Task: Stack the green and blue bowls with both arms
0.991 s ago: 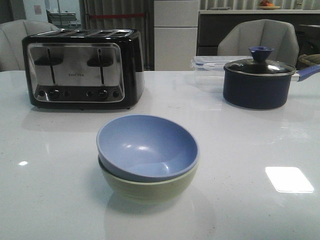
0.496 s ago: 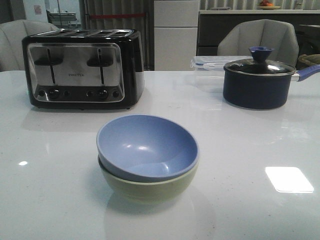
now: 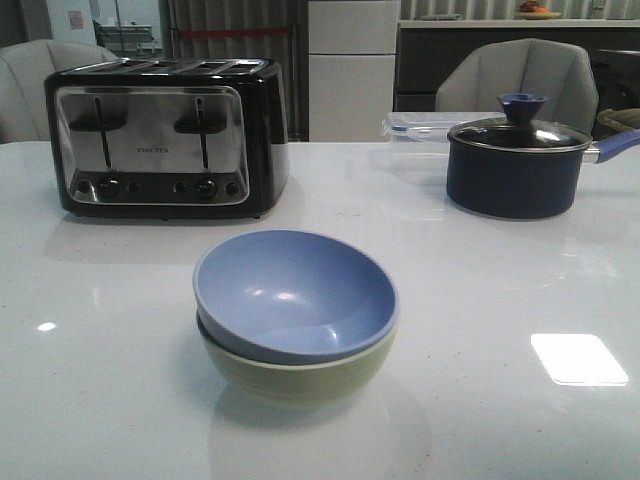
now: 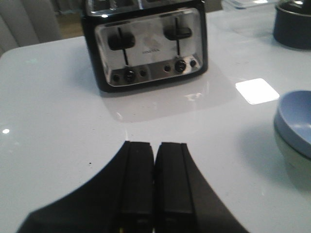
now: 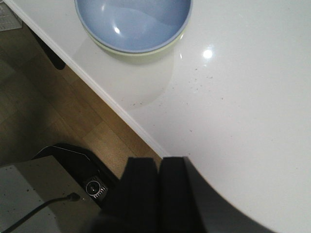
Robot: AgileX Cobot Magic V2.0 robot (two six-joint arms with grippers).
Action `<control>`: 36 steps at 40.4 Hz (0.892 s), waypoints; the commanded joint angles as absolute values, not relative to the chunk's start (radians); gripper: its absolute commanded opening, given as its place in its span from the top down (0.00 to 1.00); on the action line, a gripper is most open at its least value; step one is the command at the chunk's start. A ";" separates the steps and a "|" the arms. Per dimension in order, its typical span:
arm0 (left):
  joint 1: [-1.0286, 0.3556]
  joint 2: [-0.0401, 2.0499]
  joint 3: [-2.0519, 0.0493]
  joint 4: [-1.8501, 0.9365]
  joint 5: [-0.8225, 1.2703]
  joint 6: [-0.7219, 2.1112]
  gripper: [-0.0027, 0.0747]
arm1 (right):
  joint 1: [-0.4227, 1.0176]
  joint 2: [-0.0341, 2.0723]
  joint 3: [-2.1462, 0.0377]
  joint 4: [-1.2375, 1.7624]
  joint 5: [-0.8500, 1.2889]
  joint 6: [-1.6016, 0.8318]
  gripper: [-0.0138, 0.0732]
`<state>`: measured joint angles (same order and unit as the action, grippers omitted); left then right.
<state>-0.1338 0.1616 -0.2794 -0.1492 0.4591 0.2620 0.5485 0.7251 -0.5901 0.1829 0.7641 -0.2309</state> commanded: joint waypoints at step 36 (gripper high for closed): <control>-0.097 -0.026 0.008 0.033 -0.043 -0.041 0.85 | 0.543 0.727 -0.616 0.184 0.708 -0.235 0.78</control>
